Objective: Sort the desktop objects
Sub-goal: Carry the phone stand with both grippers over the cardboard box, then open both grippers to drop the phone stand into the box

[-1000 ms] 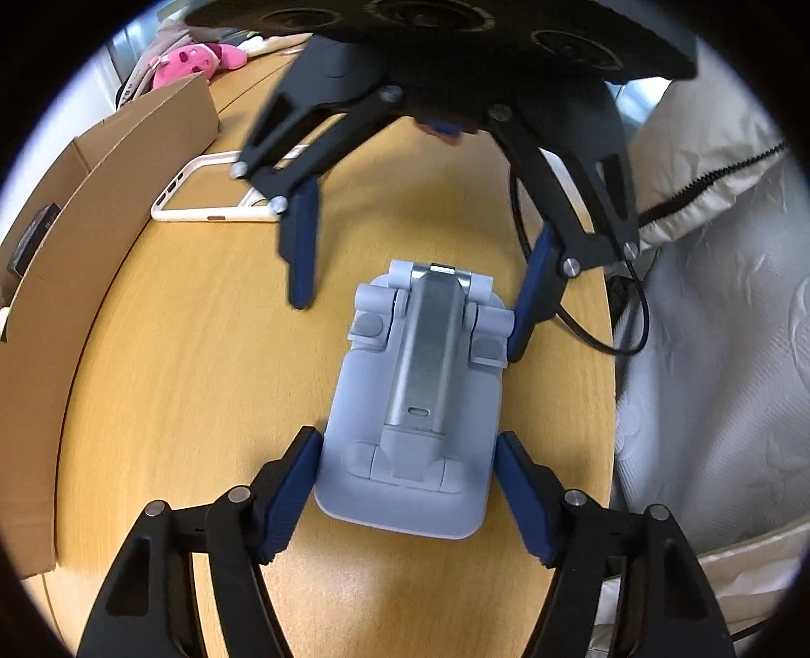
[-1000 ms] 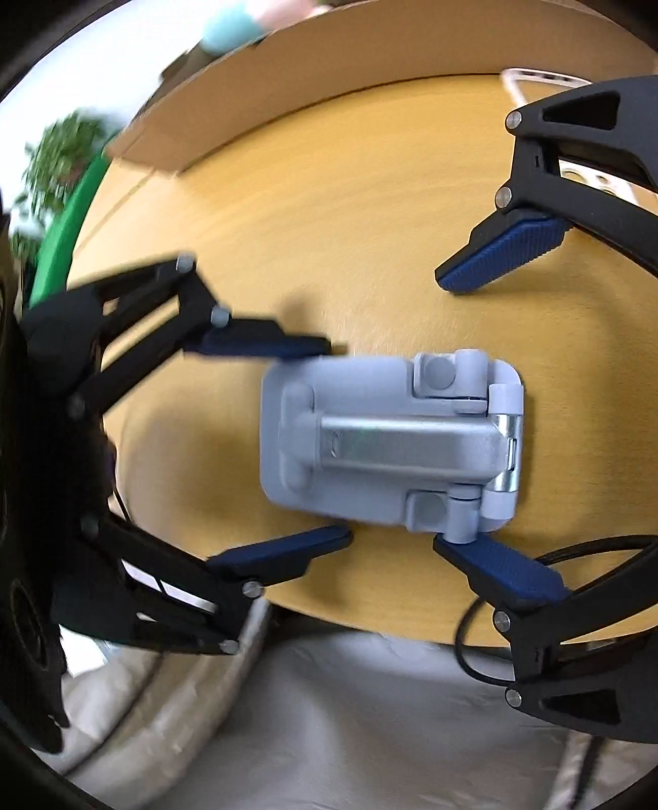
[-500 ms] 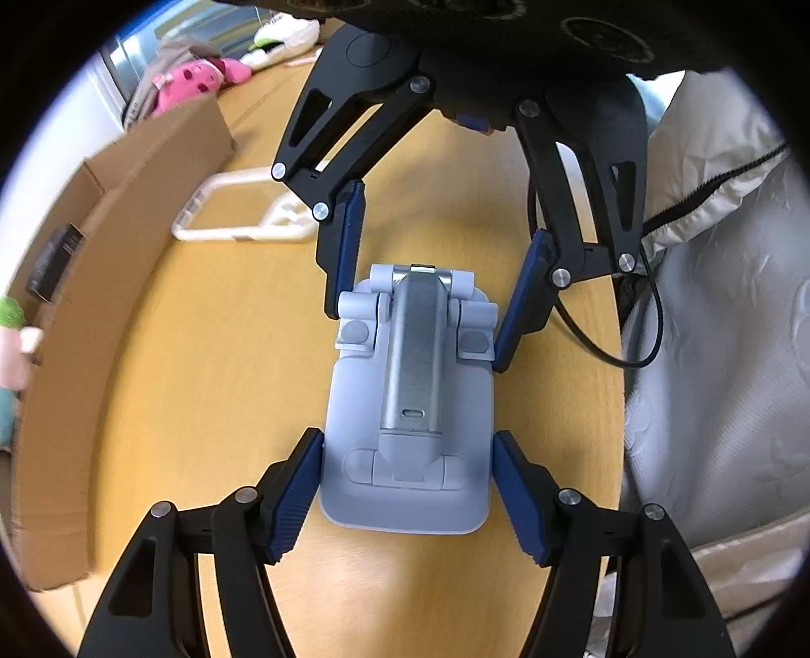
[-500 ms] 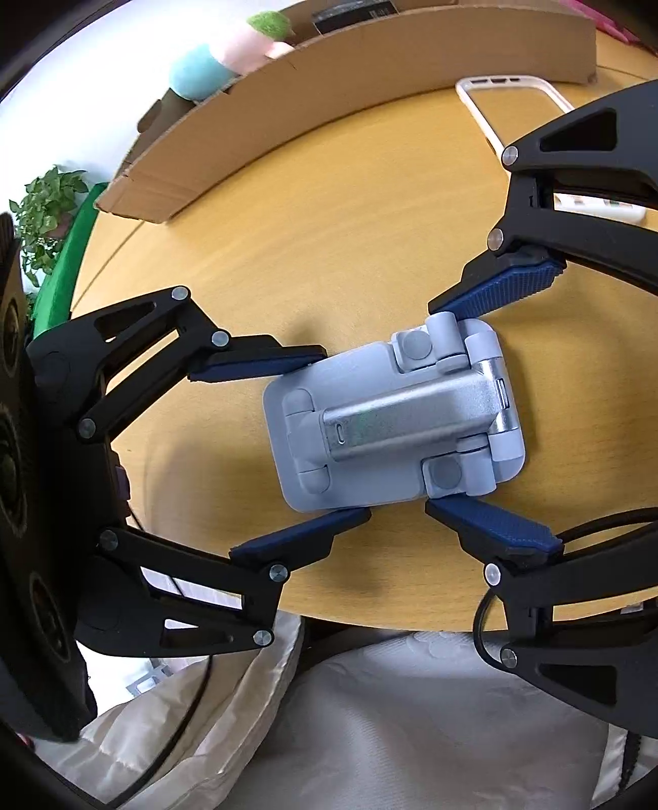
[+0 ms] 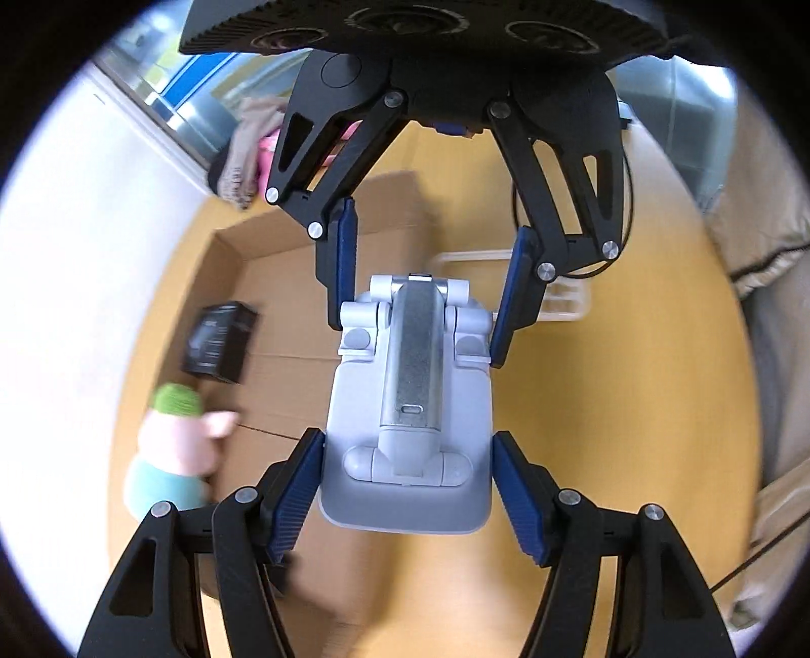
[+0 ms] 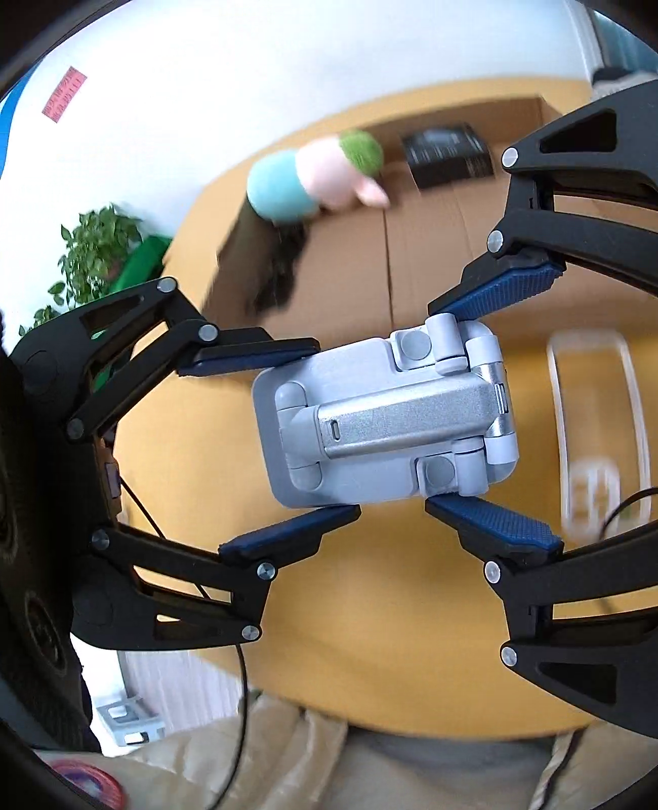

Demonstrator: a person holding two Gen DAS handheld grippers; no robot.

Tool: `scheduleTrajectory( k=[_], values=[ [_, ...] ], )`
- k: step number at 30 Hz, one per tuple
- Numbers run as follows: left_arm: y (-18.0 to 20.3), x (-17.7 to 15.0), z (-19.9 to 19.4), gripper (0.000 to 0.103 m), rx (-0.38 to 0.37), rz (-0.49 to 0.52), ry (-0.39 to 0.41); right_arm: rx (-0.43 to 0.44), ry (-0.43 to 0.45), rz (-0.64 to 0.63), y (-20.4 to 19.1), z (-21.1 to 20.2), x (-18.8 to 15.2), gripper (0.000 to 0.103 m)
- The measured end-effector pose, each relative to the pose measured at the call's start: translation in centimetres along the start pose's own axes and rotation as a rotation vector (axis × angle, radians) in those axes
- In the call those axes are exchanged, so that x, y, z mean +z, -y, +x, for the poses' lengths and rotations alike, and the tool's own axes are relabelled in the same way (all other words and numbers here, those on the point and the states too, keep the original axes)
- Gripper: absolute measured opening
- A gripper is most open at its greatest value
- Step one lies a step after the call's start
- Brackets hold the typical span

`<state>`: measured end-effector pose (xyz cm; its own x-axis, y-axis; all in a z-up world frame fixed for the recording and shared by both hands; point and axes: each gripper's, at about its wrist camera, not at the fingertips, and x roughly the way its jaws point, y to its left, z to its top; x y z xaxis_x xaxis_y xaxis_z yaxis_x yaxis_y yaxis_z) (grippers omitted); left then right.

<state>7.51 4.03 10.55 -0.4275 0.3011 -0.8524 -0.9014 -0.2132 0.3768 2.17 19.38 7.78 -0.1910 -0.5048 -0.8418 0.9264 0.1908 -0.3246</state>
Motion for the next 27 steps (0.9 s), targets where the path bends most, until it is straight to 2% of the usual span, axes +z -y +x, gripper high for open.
scheduleTrajectory(
  k=[2,3,5,6,10,14,19,21,22,25,27],
  values=[
    [-2.4,0.8,1.1,0.066,0.007,-0.006,0.000,-0.004,0.004,-0.001,4.1,1.0,1.8,0.073],
    [-5.1,0.9,2.0,0.066,0.010,-0.009,-0.001,-0.004,0.005,-0.004,7.3,2.8,3.0,0.073],
    [-8.7,0.5,3.6,0.066,0.013,-0.025,-0.006,-0.001,0.002,-0.010,8.7,3.3,2.6,0.073],
    [-10.1,0.6,5.0,0.066,0.014,-0.033,-0.011,-0.002,0.000,-0.018,10.9,4.4,2.9,0.073],
    [-14.7,-0.5,9.5,0.066,-0.014,-0.051,-0.051,0.025,-0.023,-0.039,14.7,7.8,2.6,0.073],
    [-17.4,-2.1,14.5,0.066,-0.082,-0.093,-0.100,0.077,-0.036,-0.012,17.2,12.4,1.6,0.073],
    [-18.2,-3.4,19.1,0.067,-0.145,-0.091,-0.178,0.155,-0.033,0.037,18.7,18.2,0.0,0.073],
    [-18.5,-3.7,19.7,0.069,-0.147,-0.100,-0.181,0.170,-0.035,0.045,18.8,19.8,-0.2,0.073],
    [-18.8,-3.8,19.6,0.069,-0.146,-0.120,-0.181,0.191,-0.002,0.073,19.2,19.8,-0.3,0.073],
    [-19.1,-4.0,19.4,0.071,-0.091,-0.131,-0.218,0.183,-0.003,0.113,19.6,20.0,-0.5,0.074],
    [-18.9,-4.0,18.6,0.072,-0.073,-0.140,-0.218,0.184,-0.008,0.124,19.2,19.7,-0.7,0.079]
  ],
)
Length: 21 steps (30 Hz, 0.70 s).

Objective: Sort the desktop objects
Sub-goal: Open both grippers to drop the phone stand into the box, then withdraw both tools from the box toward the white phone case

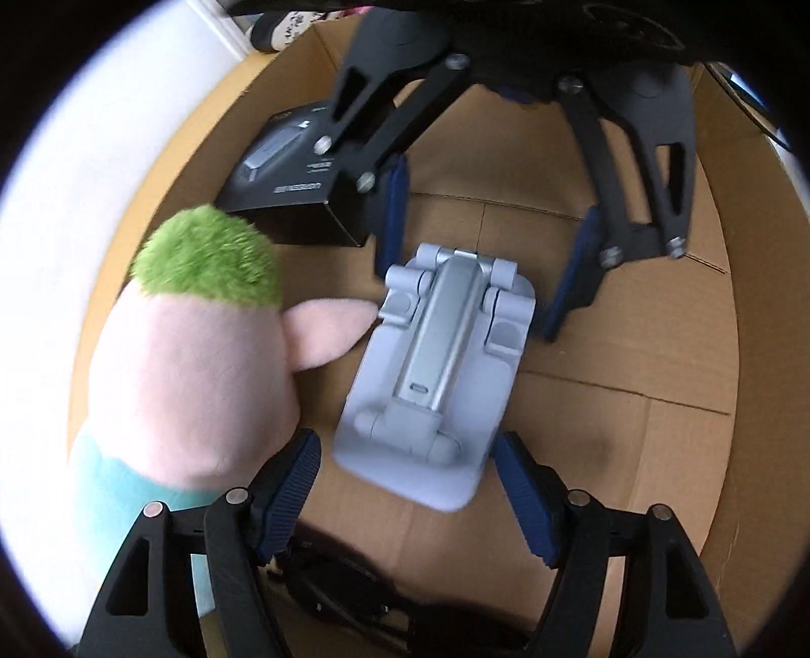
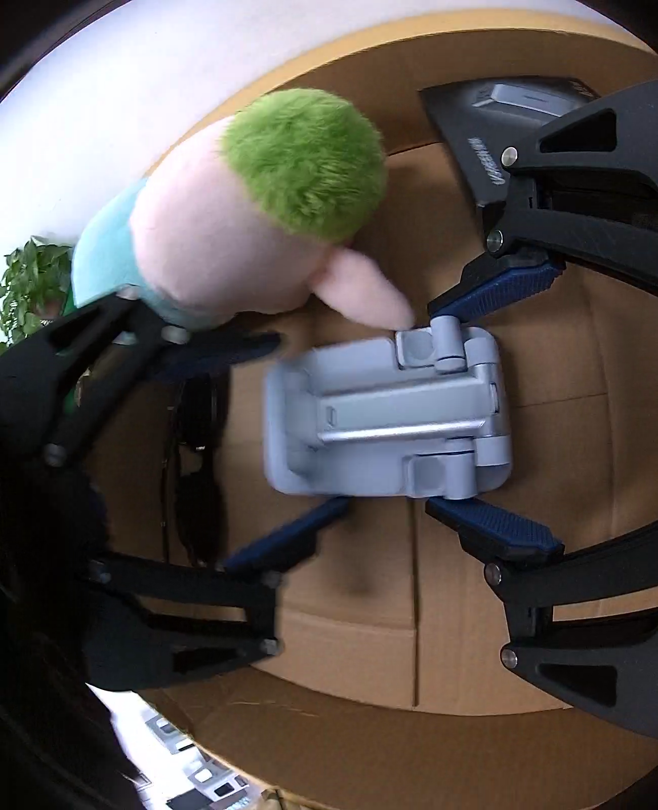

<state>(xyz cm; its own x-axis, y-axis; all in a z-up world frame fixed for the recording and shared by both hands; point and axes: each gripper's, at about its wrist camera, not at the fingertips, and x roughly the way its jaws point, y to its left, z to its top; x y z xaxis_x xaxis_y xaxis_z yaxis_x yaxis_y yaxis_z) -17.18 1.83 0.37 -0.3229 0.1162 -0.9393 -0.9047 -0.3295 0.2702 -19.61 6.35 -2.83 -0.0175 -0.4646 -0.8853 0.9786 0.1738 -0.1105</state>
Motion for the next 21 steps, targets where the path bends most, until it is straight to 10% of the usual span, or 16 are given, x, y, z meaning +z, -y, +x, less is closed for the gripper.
scheduleTrajectory(
  k=[10,21],
  values=[
    [3.0,-4.2,-11.1,0.073,0.148,-0.182,0.157,-0.066,0.142,0.175,-3.9,-9.1,-0.7,0.092],
    [11.7,-9.6,-22.2,0.080,0.318,-0.501,0.387,-0.413,0.216,0.348,-13.2,-19.9,-4.1,0.096]
  ],
)
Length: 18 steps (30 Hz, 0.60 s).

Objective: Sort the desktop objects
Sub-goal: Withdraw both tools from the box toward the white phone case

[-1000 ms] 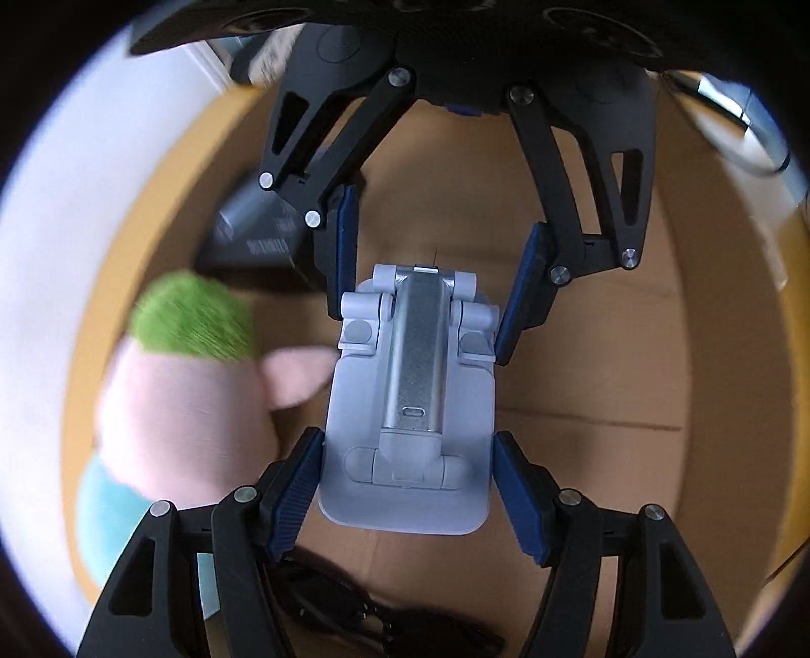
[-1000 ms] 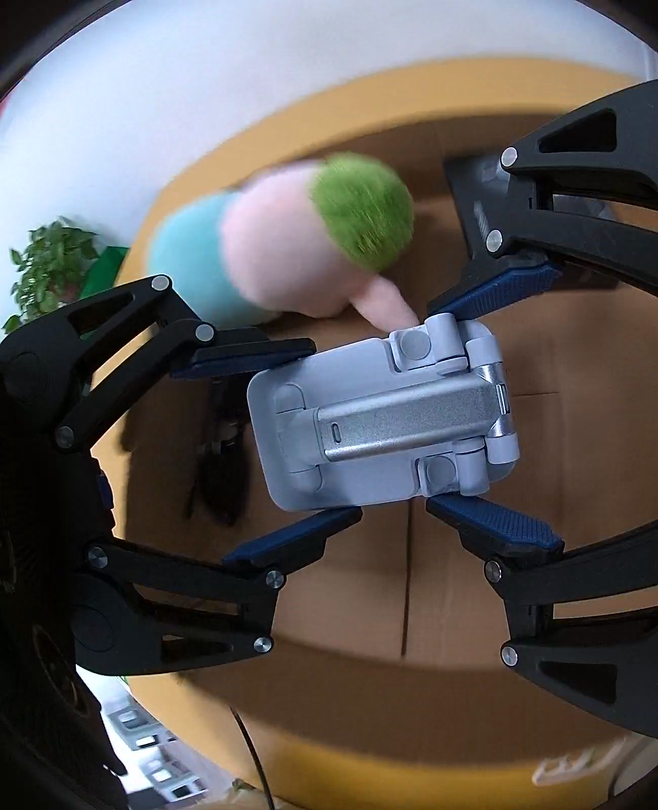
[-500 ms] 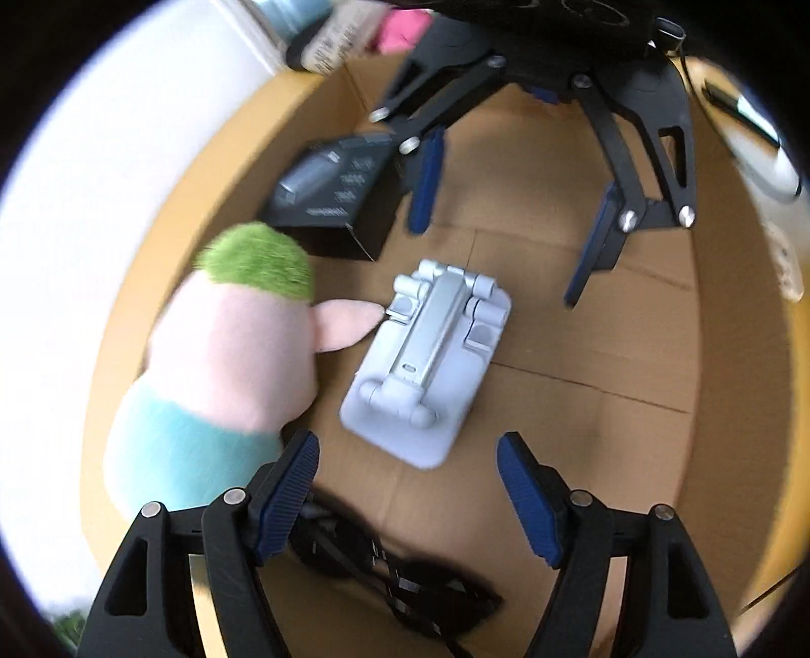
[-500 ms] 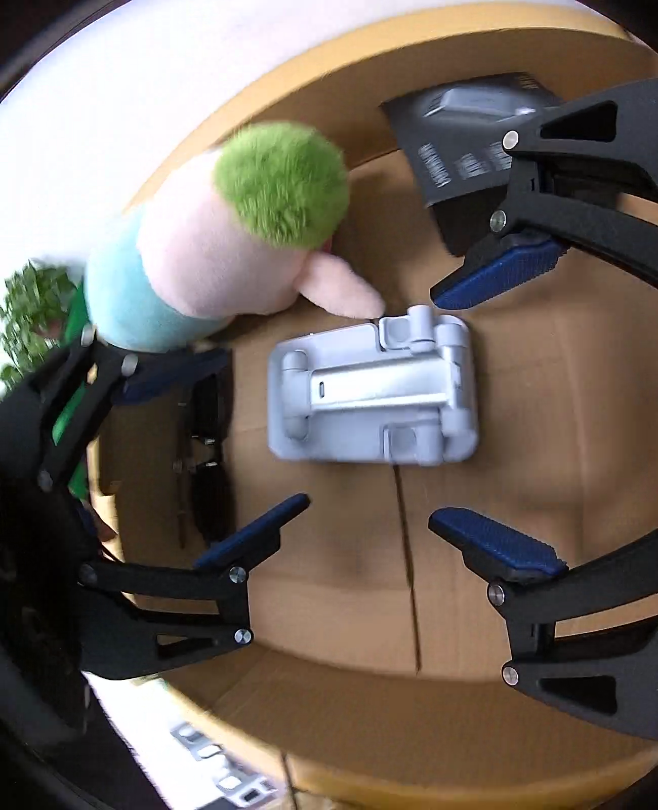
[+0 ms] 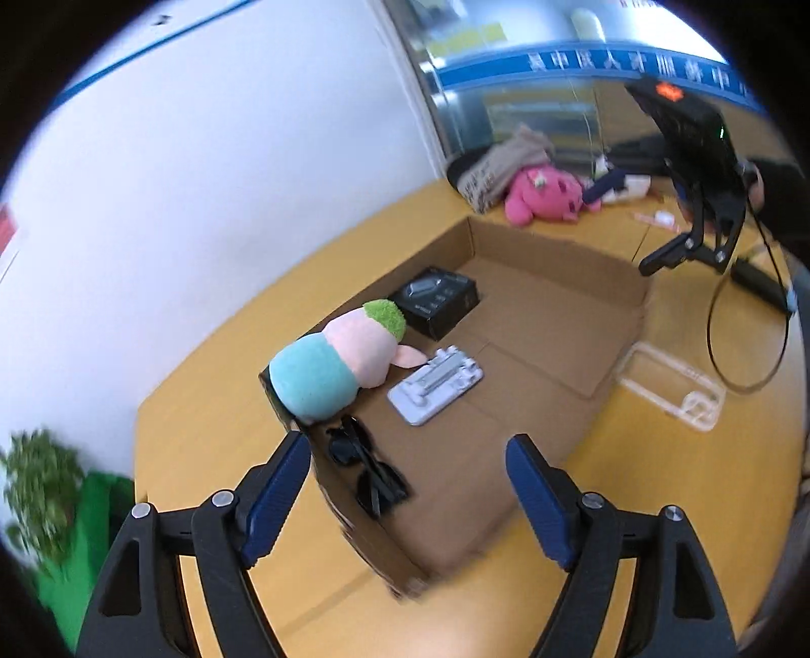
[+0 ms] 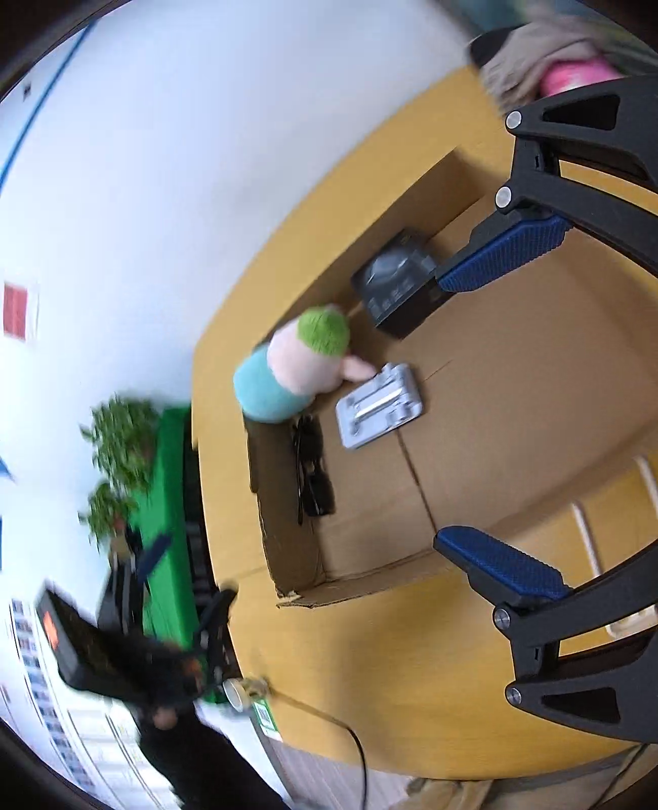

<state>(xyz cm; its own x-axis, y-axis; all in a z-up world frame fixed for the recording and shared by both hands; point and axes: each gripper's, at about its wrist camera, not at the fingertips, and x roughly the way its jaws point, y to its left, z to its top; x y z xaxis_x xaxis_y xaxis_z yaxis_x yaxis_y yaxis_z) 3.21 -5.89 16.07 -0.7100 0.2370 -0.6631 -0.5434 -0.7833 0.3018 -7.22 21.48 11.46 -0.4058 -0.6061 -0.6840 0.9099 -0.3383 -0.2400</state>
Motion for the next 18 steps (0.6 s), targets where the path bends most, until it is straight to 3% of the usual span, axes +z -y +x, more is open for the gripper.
scheduleTrajectory(
  k=[5,8,9,10,11,12,13,14,15,16,17,18],
  values=[
    [3.3,-2.1,-3.4,0.080,0.045,-0.125,0.021,-0.070,0.008,0.140,-1.4,-4.1,-2.6,0.096],
    [4.3,-3.1,-3.2,0.077,0.078,-0.229,0.018,-0.097,0.023,0.211,-2.8,-6.0,-4.1,0.095],
    [4.3,-3.4,-3.2,0.057,0.060,-0.275,0.018,-0.103,0.031,0.229,-3.2,-6.7,-4.4,0.090],
    [4.4,-3.7,-3.3,0.025,0.020,-0.334,0.019,-0.097,0.036,0.255,-3.6,-7.3,-4.7,0.062],
    [4.4,-3.9,-3.2,0.019,0.006,-0.388,0.025,-0.085,0.030,0.300,-3.7,-7.5,-5.2,0.027],
    [4.4,-4.1,-3.3,0.019,0.010,-0.430,0.035,-0.095,0.028,0.323,-3.9,-7.6,-5.4,0.017],
    [4.5,-4.2,-3.3,0.021,0.017,-0.465,0.045,-0.116,0.032,0.340,-4.0,-7.6,-5.7,0.016],
    [4.8,-4.4,-3.3,0.027,0.023,-0.498,0.053,-0.132,0.033,0.359,-4.2,-7.8,-6.0,0.016],
    [5.1,-4.5,-3.3,0.050,0.031,-0.512,0.055,-0.131,0.027,0.379,-4.5,-8.0,-6.3,0.019],
    [5.4,-4.5,-3.2,0.080,0.039,-0.524,0.060,-0.124,0.026,0.390,-4.8,-8.1,-6.6,0.040],
    [5.9,-4.6,-3.3,0.085,0.045,-0.534,0.073,-0.119,0.035,0.400,-5.4,-8.4,-7.0,0.076],
    [6.5,-4.8,-3.4,0.085,0.040,-0.541,0.099,-0.118,0.045,0.403,-5.9,-8.7,-7.2,0.089]
  ],
)
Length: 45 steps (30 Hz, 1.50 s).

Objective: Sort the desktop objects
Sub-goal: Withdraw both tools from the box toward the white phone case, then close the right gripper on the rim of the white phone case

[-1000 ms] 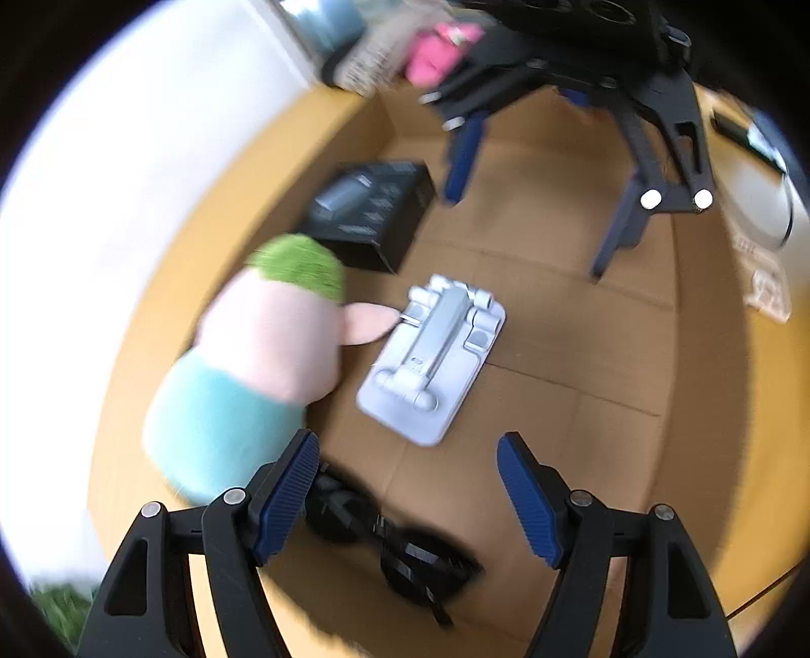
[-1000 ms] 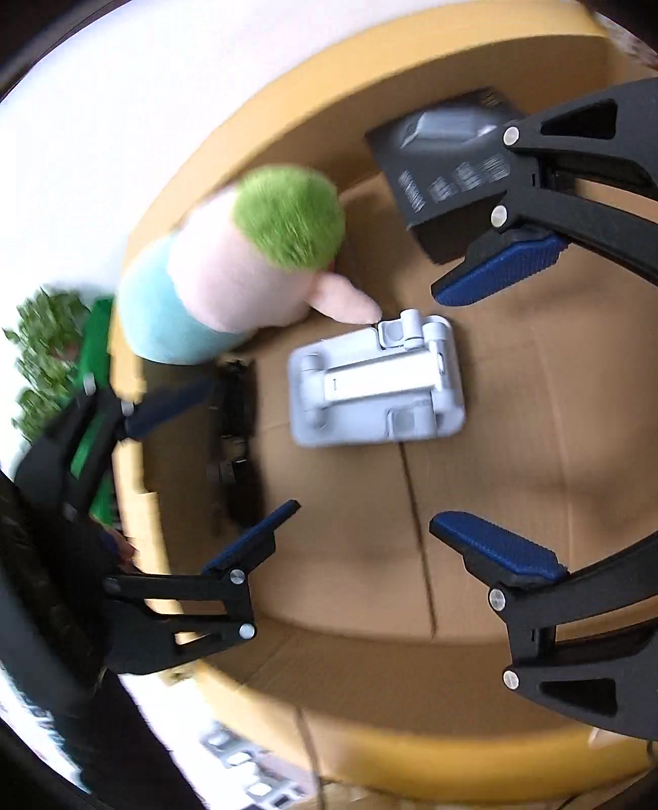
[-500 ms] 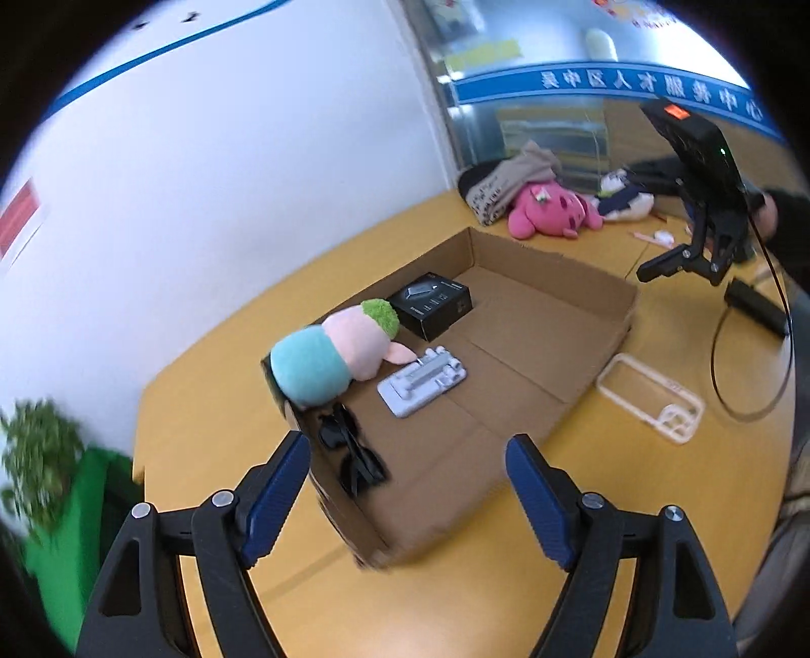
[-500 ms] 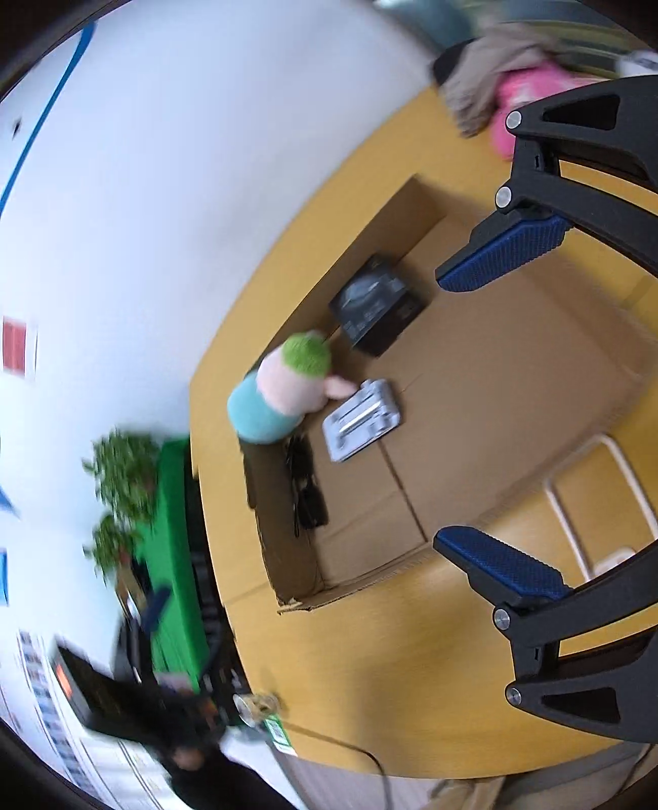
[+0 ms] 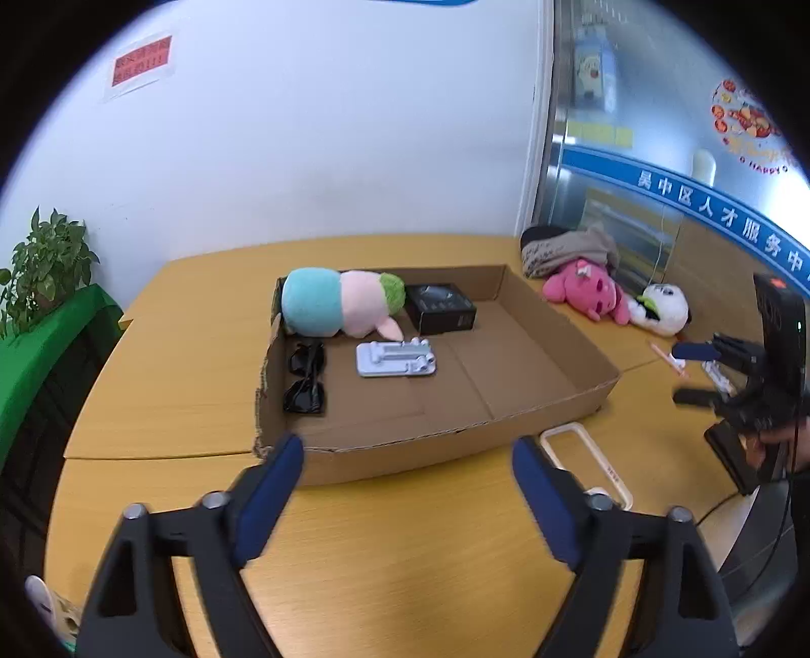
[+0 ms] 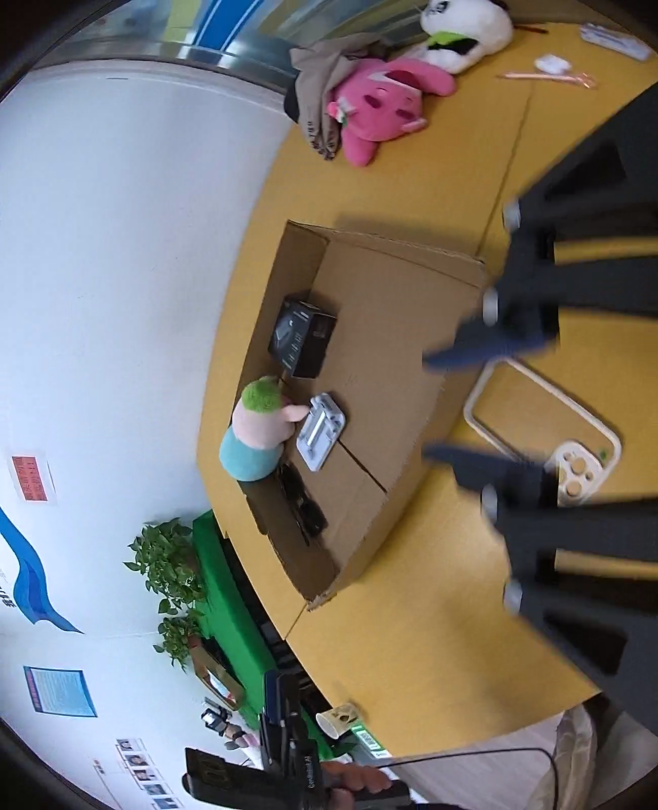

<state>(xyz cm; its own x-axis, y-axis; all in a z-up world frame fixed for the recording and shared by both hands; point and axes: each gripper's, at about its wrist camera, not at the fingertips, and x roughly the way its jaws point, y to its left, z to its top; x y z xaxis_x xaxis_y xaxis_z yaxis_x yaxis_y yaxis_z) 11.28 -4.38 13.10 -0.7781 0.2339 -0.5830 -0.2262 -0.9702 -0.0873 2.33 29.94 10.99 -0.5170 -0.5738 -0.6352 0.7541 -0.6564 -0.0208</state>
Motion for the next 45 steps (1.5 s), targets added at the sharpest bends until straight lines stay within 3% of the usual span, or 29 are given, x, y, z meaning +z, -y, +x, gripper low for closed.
scheduleTrajectory(
  k=[1,8,21,36,45],
  values=[
    [0.4,-0.4,0.0,0.085,-0.021,-0.007,0.008,0.002,0.007,0.000,-0.3,-0.2,-0.3,0.097],
    [2.7,-2.8,2.5,0.085,-0.091,-0.052,-0.064,0.005,-0.069,0.074,-0.5,0.4,-4.0,0.096],
    [6.2,-5.4,7.0,0.085,-0.134,-0.049,-0.186,-0.007,-0.183,0.176,0.2,3.3,-9.0,0.096],
    [8.7,-7.9,9.6,0.085,-0.201,-0.064,-0.282,-0.029,-0.259,0.233,-0.1,5.4,-12.1,0.090],
    [9.0,-9.6,10.6,0.084,-0.250,-0.146,-0.327,-0.068,-0.254,0.266,-0.6,5.2,-12.7,0.086]
  ],
)
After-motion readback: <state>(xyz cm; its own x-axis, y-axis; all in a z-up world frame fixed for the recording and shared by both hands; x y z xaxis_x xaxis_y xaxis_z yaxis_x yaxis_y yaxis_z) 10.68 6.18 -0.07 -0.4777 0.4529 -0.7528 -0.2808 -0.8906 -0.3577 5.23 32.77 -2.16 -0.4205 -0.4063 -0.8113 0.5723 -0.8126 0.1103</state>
